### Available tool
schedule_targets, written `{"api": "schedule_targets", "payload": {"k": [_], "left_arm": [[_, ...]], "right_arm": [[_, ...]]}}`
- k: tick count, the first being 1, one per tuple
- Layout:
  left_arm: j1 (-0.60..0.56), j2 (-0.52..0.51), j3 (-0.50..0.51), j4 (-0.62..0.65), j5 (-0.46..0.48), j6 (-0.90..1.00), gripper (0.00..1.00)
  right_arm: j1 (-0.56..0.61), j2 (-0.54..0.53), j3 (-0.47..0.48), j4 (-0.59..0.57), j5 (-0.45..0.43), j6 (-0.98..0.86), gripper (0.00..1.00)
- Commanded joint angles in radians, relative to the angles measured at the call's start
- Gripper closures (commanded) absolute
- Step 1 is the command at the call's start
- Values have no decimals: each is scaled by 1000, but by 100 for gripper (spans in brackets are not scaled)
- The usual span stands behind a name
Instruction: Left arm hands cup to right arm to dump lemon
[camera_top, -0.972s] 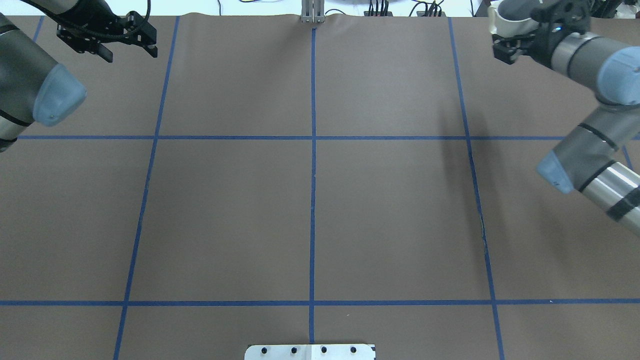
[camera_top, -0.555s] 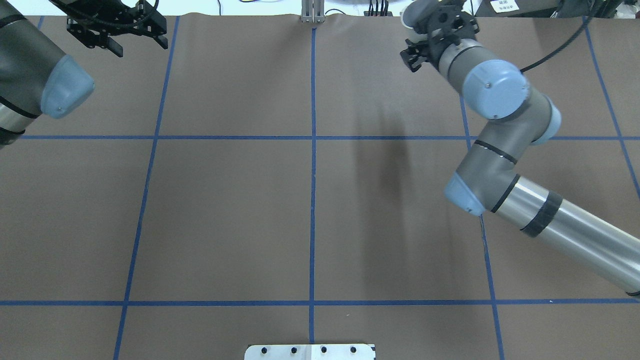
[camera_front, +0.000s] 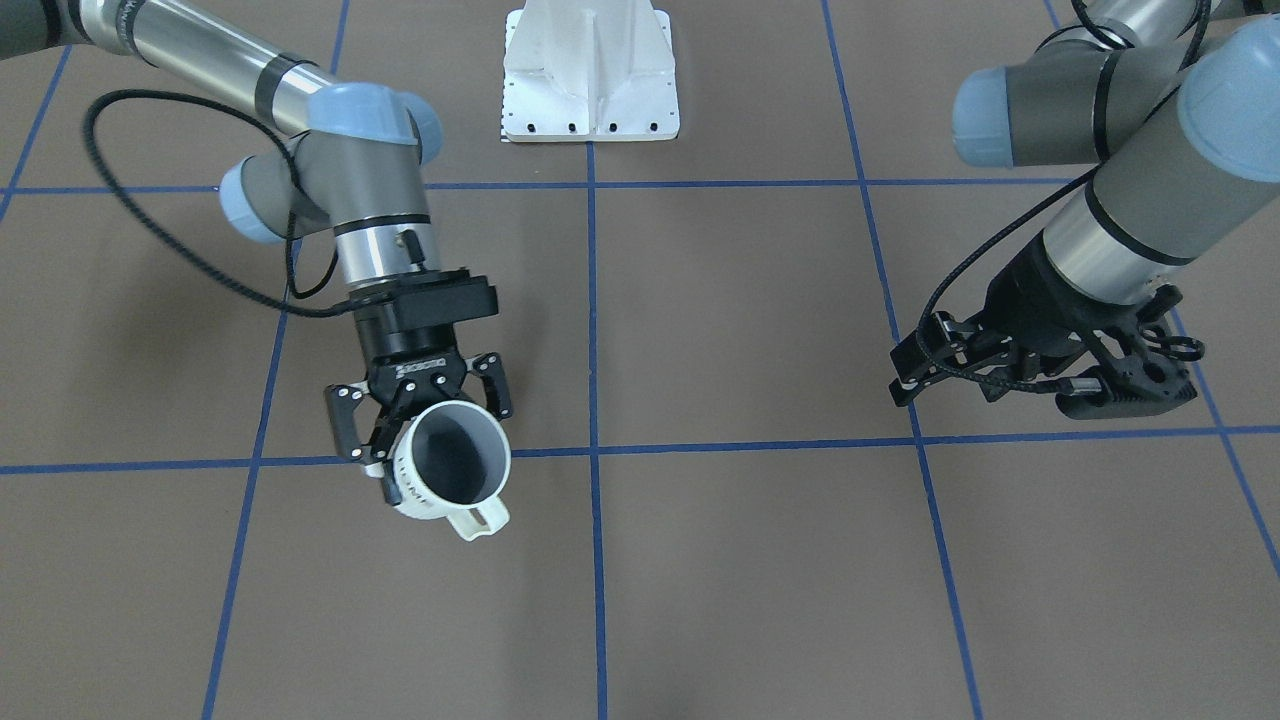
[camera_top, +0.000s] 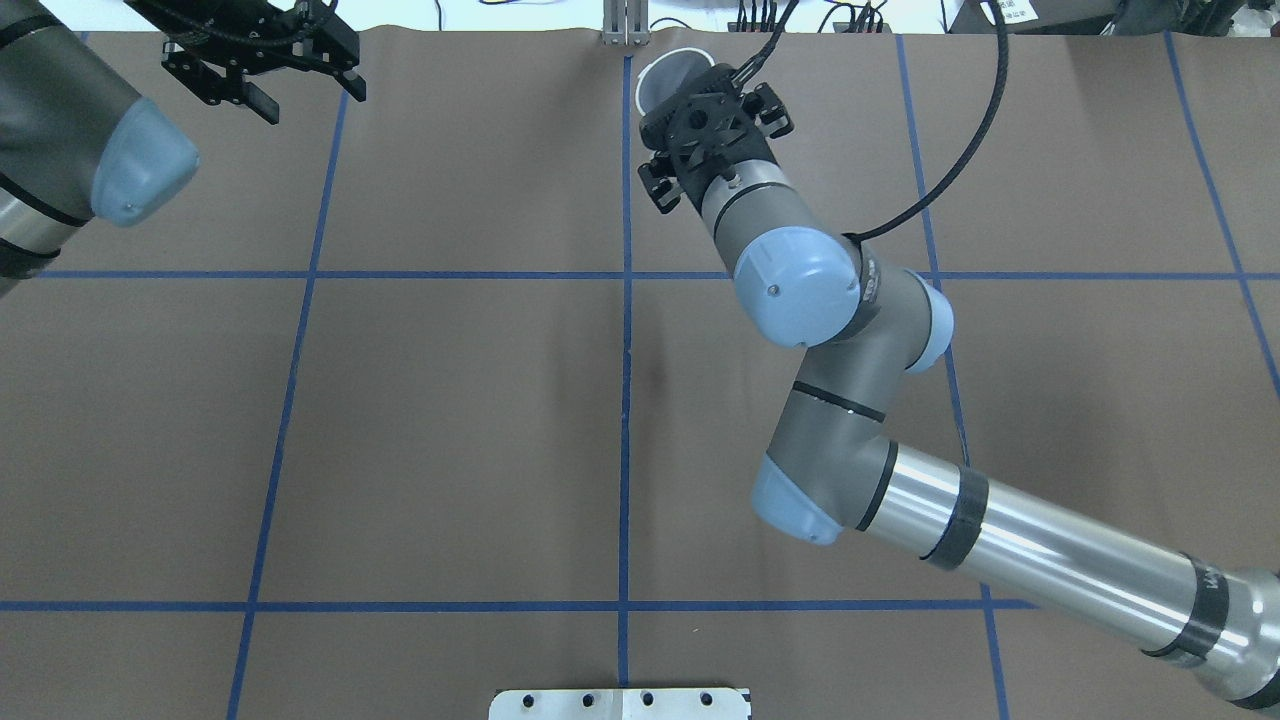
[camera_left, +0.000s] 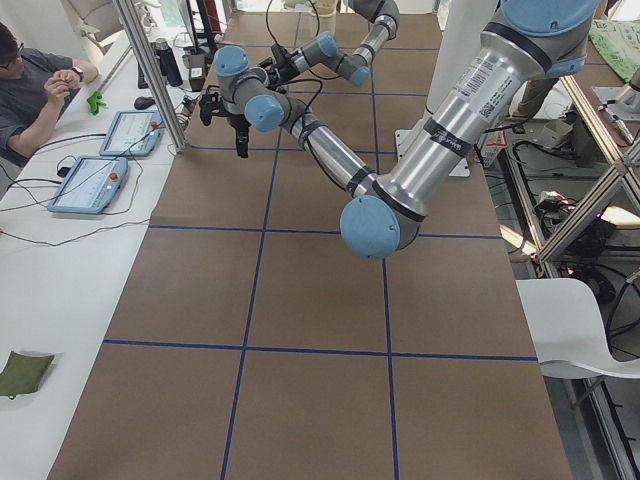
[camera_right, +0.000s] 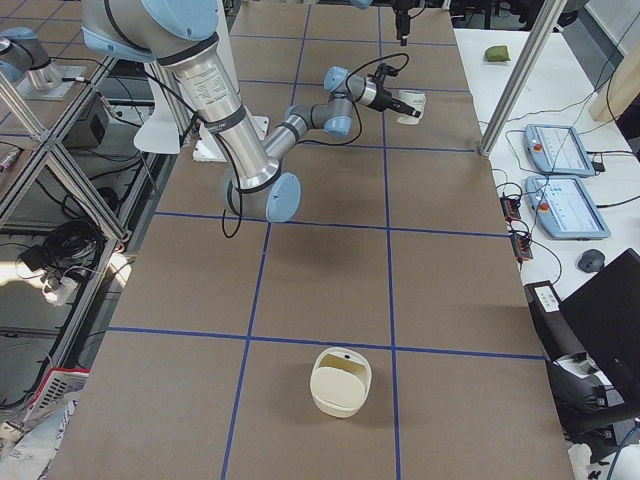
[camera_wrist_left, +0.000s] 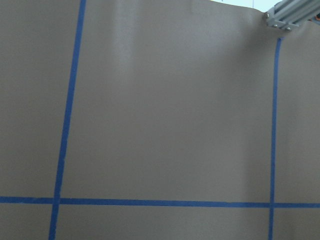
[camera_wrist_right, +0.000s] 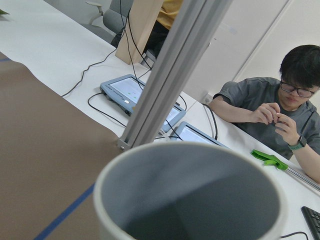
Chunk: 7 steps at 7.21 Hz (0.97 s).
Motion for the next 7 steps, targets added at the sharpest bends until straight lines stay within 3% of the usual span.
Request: {"api": "schedule_targets", "payload": {"k": [1,2,7], "left_arm": [[35,-24,13,-159,-27,-209,0],[76,-27,18,-241,-25,-320,0],[149,-82,31,-249,-27,-355,2]], "right_arm": [[-100,74,-17,-67,-115,14,92],[-121,91,-17,-93,-152,15,92],[-126,92,-23,-99,-154,14,93]]}}
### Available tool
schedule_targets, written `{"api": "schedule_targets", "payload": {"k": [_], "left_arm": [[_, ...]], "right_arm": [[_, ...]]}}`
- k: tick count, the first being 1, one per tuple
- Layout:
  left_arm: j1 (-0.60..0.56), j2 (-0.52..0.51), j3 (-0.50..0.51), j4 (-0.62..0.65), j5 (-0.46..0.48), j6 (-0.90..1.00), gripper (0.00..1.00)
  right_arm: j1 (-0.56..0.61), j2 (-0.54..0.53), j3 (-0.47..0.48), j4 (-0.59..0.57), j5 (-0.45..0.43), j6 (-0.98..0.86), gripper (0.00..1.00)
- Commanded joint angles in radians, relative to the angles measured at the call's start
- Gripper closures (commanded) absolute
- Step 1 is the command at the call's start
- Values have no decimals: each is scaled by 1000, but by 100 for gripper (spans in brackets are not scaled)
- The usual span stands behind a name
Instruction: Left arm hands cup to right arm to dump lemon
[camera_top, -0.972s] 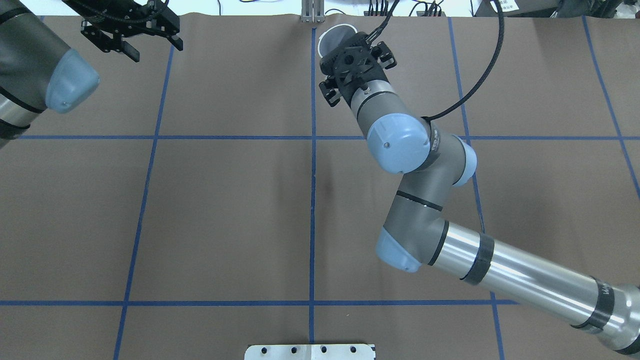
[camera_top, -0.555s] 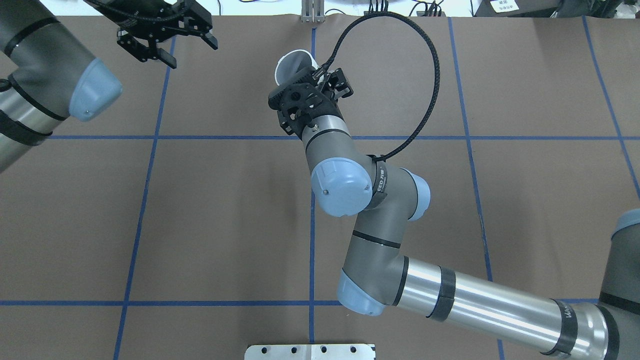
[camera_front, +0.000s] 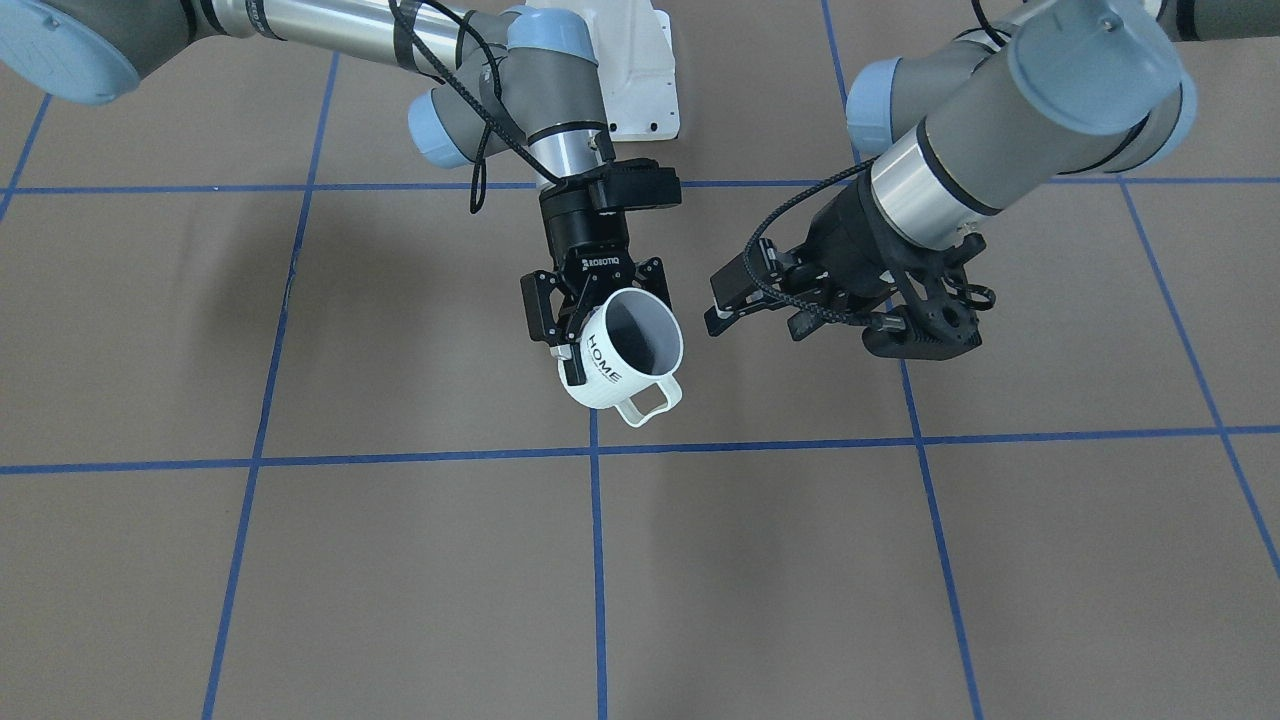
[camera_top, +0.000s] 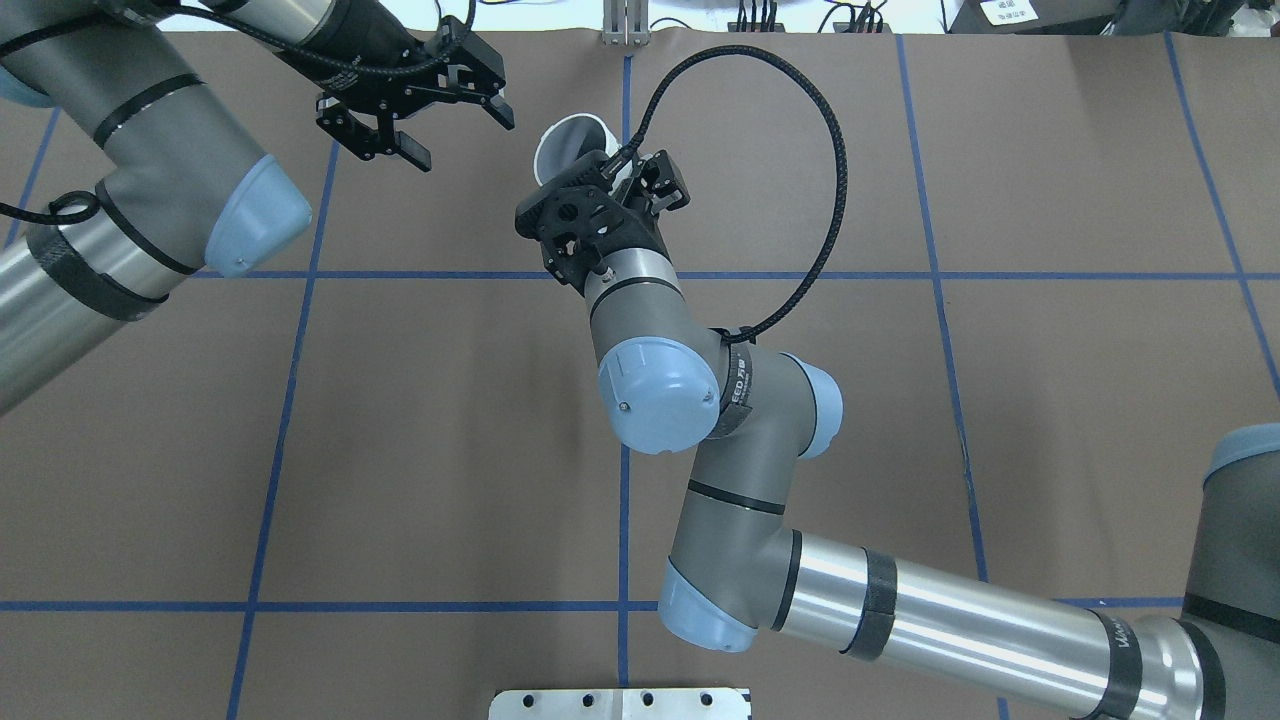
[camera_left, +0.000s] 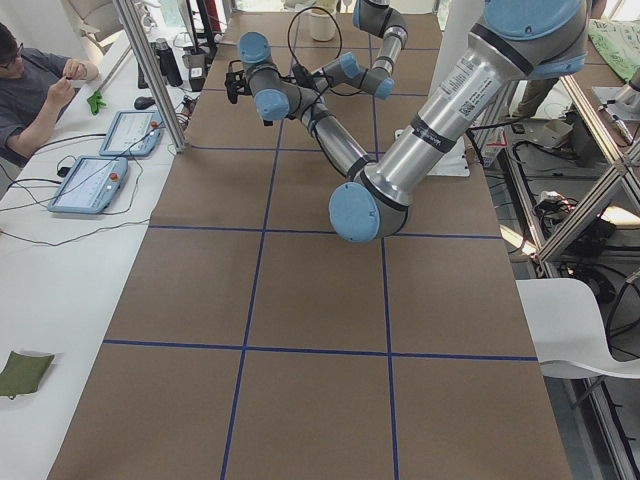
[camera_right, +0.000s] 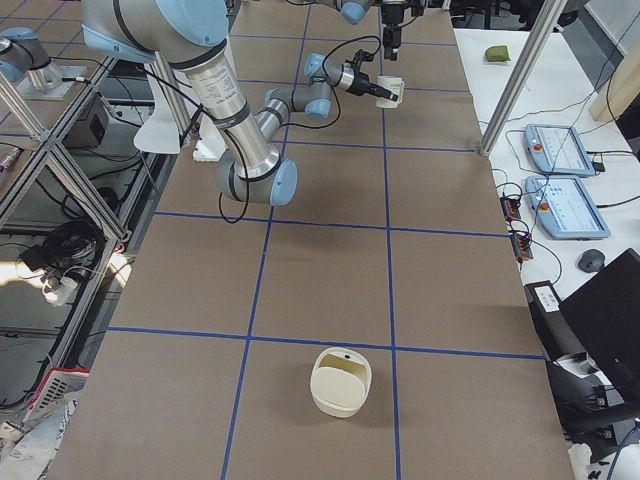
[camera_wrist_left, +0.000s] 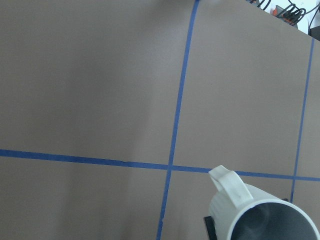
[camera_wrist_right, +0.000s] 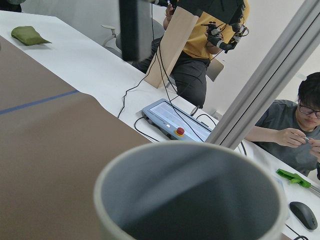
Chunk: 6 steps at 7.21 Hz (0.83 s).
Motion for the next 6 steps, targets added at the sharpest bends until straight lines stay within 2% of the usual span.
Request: {"api": "schedule_targets", "payload": {"k": [1,2,6], "left_arm": [[17,-51,59,-1,0,-4,2],[19,-77,84,-1,0,-5,4],[48,-79,97,-3,0,-2,13]], "right_arm": [[-1,1,-1,1,0,1,93],[-1,1,-1,1,0,1,93],[1,0,1,1,0,1,93]]}}
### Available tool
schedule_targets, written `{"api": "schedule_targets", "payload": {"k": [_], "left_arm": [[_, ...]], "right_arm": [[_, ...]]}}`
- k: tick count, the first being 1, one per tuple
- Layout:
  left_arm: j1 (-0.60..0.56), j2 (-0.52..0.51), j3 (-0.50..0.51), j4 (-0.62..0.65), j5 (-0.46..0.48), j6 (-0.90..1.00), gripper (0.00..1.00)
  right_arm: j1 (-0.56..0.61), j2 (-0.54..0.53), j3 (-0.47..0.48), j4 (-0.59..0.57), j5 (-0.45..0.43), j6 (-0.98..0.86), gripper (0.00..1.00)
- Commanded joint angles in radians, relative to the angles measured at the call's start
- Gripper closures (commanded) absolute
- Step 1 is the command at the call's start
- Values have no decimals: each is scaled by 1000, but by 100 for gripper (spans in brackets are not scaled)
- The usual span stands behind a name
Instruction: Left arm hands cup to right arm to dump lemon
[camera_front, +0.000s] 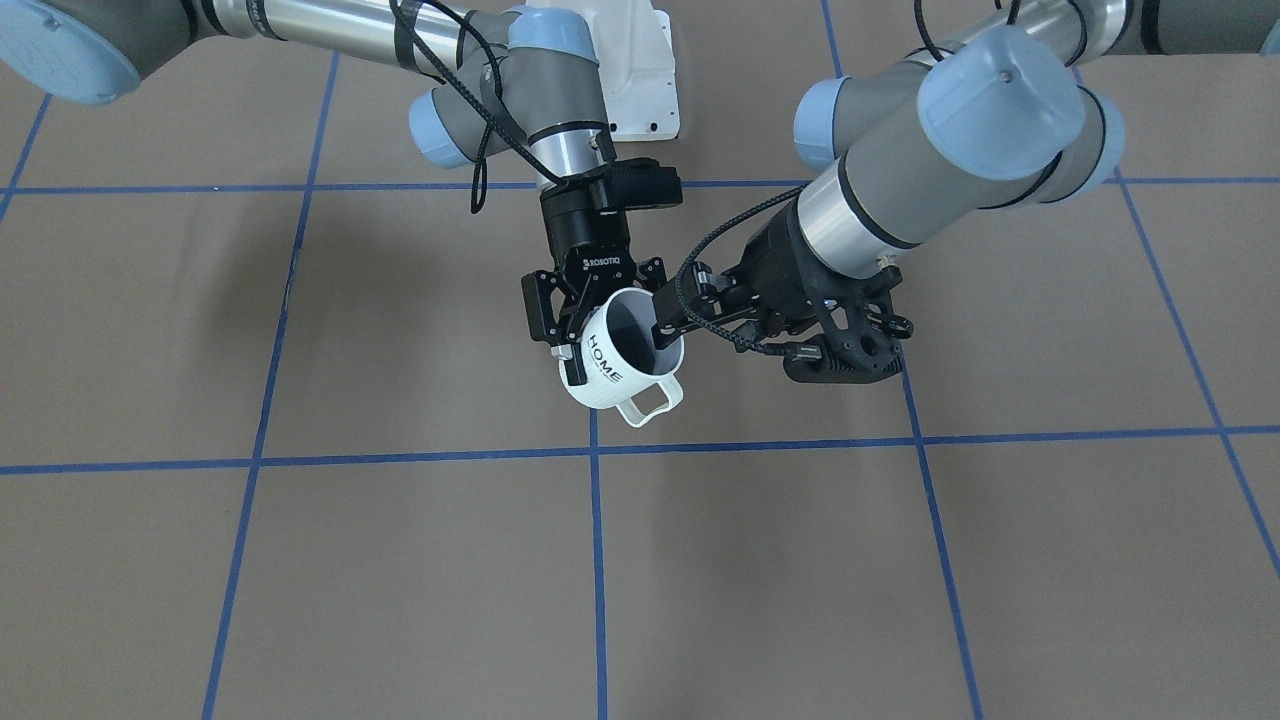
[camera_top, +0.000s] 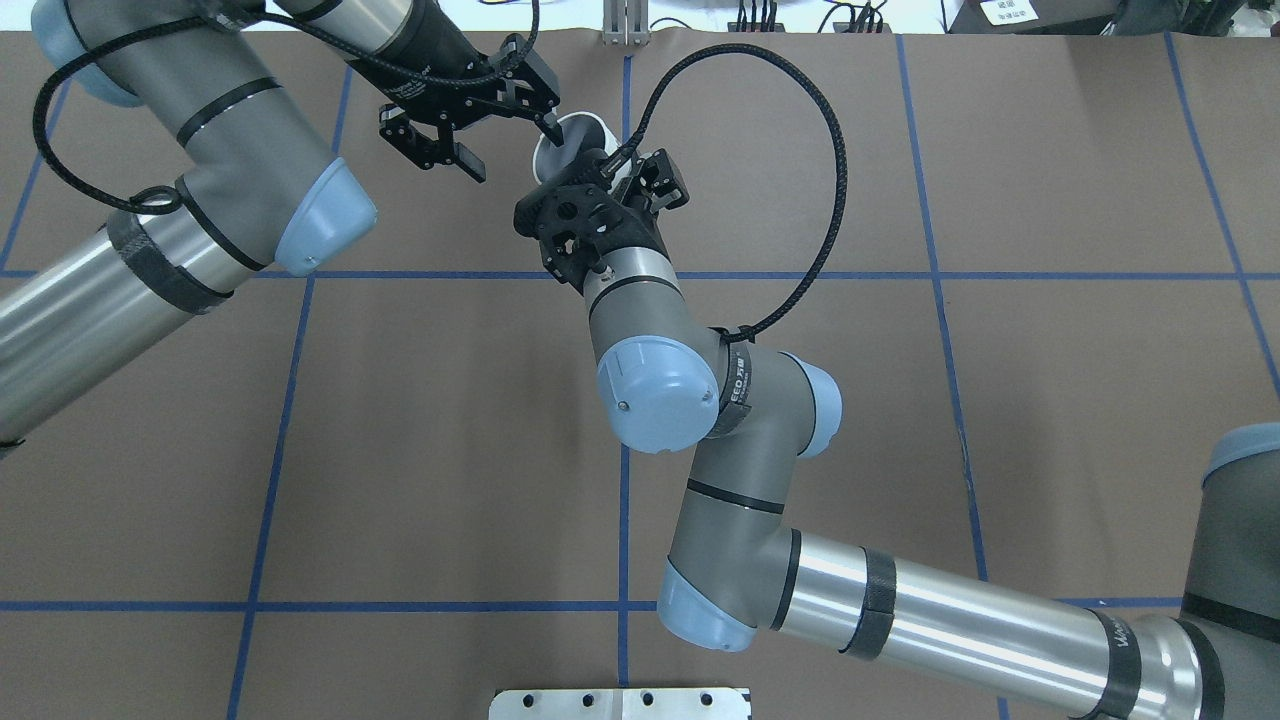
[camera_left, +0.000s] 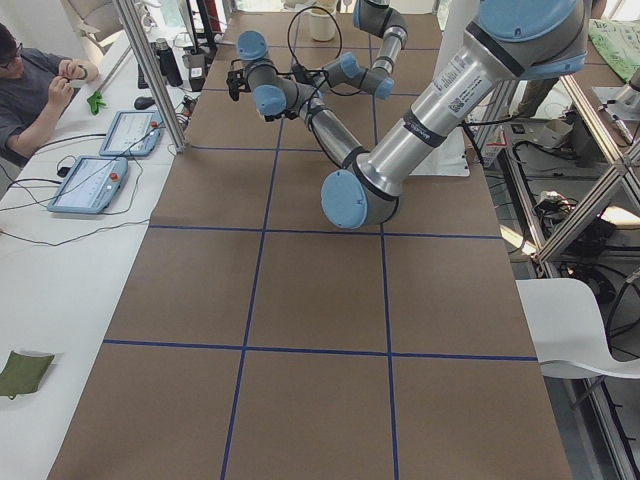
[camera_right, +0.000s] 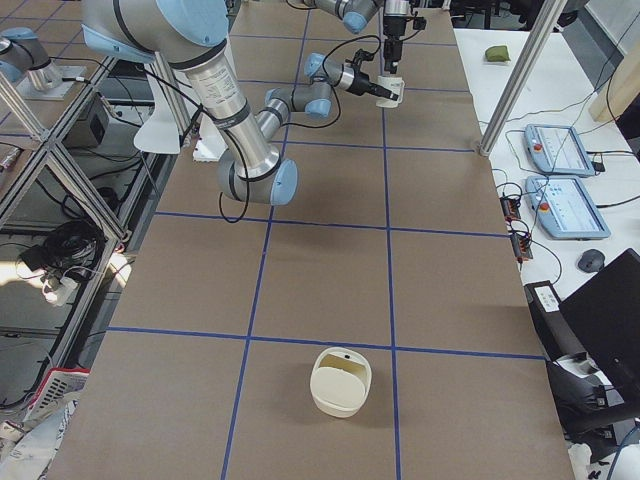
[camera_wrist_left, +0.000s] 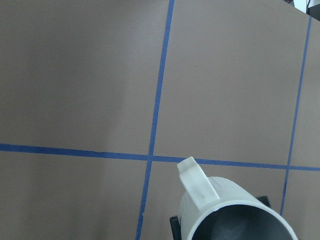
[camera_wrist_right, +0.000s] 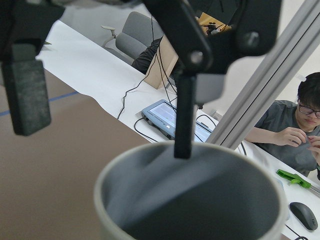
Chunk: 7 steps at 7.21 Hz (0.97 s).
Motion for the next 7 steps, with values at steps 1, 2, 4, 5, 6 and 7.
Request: {"api": "schedule_targets", "payload": {"k": [1,2,4,5,6,7], "left_arm": [[13,-2,2,-1,0,0,17],[19,-2,2,-1,0,2,23],[22,-2,6,-1,0,3,34],[25,-2,15,-1,0,5,39],[28,-13,22,-1,0,3,42],[28,-19,26,-1,0,2,47]], "right_arm": [[0,-1,0,0,0,0,93],[0,0,0,2,0,0,92],[0,0,0,2,0,0,92],[0,0,0,2,0,0,92],[0,0,0,2,0,0,92],[0,0,0,2,0,0,92]]}}
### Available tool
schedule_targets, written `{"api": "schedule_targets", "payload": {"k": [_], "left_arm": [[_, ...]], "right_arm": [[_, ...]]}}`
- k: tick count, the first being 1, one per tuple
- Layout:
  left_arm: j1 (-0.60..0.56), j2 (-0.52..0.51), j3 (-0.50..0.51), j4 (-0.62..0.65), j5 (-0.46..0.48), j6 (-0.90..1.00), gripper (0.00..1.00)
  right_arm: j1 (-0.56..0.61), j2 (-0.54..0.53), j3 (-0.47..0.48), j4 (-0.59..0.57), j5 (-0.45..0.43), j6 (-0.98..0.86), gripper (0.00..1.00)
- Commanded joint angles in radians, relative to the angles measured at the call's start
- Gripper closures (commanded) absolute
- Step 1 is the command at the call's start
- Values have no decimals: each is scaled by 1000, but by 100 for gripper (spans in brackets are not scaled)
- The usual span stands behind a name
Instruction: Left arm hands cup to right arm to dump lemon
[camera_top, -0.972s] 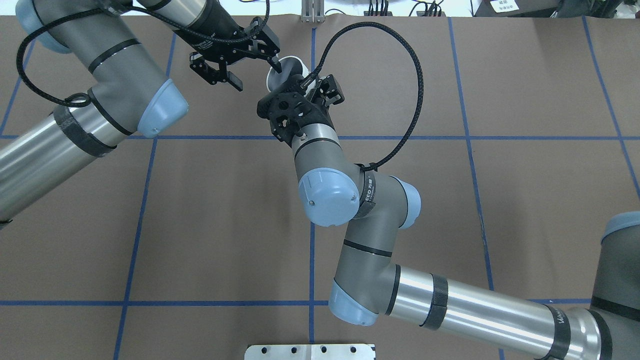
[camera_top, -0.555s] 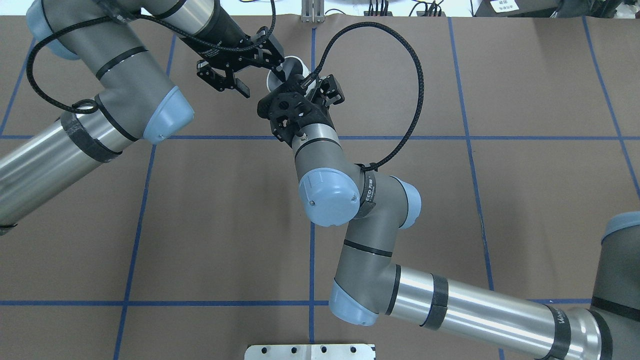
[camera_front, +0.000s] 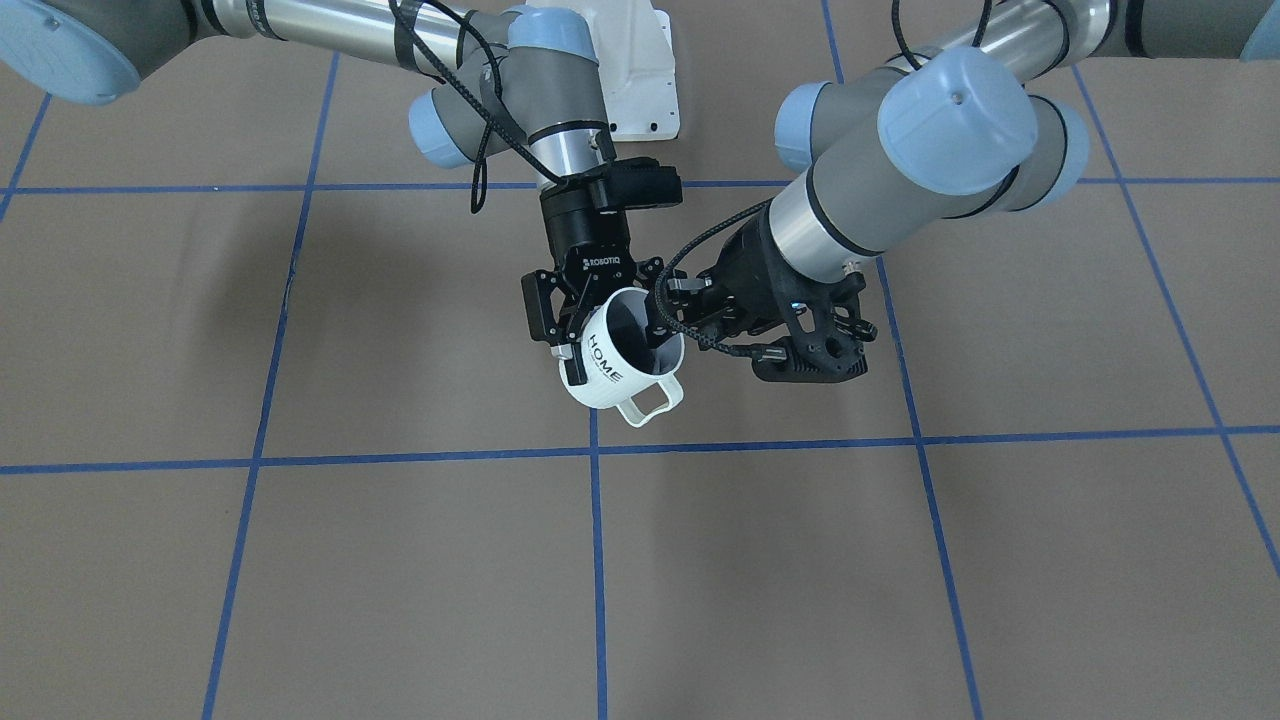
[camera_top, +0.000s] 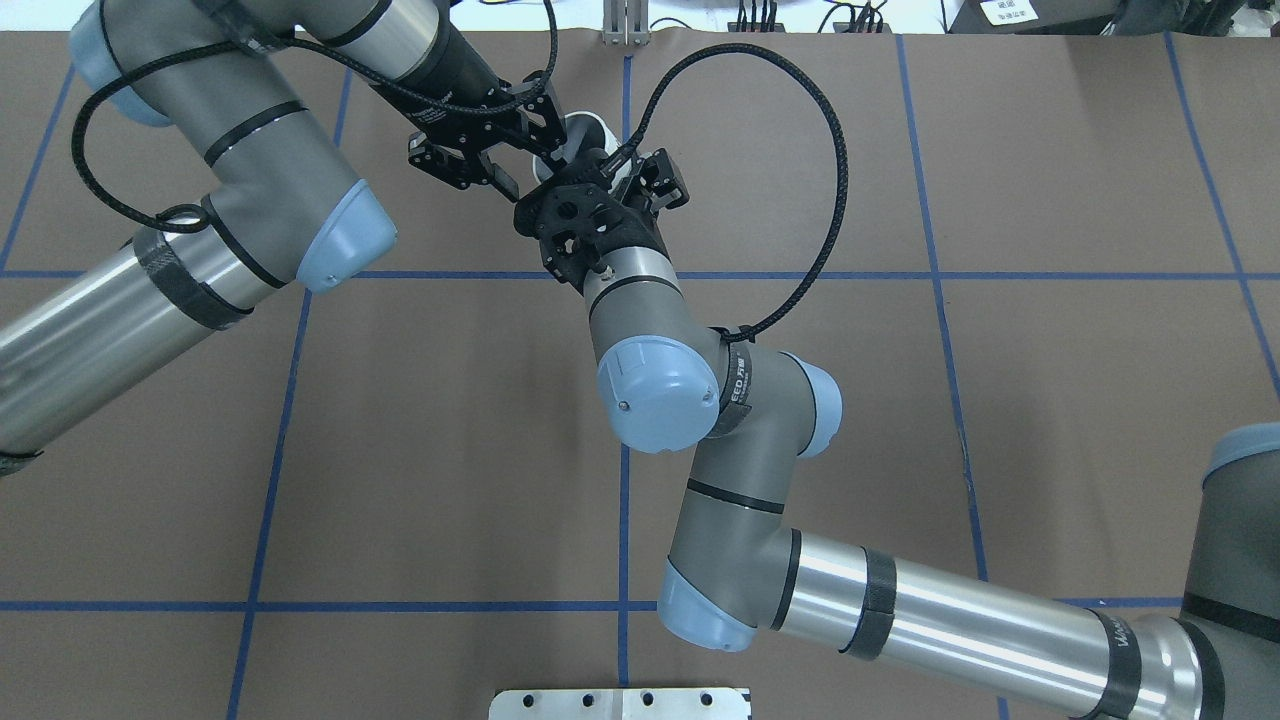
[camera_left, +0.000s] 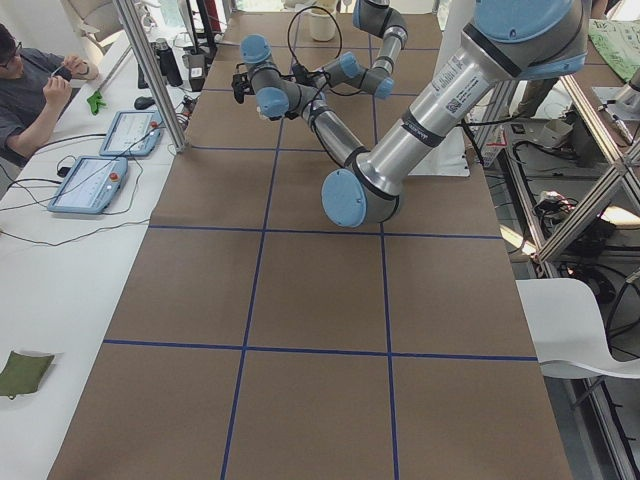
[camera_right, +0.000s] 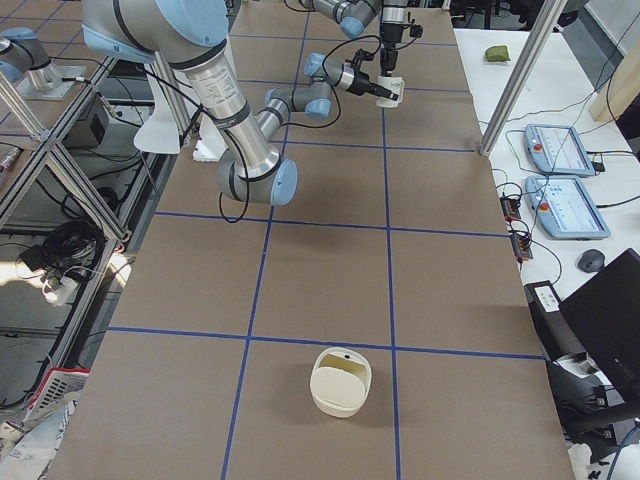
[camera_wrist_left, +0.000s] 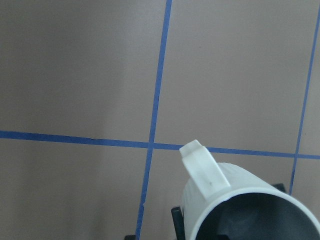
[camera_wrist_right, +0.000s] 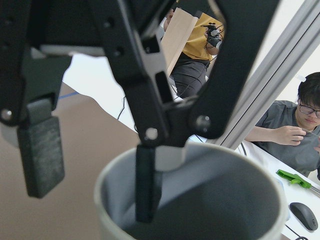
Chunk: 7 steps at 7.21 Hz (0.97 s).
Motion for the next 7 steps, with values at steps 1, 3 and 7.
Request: {"api": "schedule_targets", "payload": {"k": [1,3,7], "left_arm": [[1,-9,6,0,0,-1,52],[4,-13,13,0,0,0,68],[1,-31,31,9,-33,-52,100]], "right_arm": [[0,0,0,0,0,0,92],[0,0,0,0,0,0,92],[0,-1,0,2,3,5,0]]}}
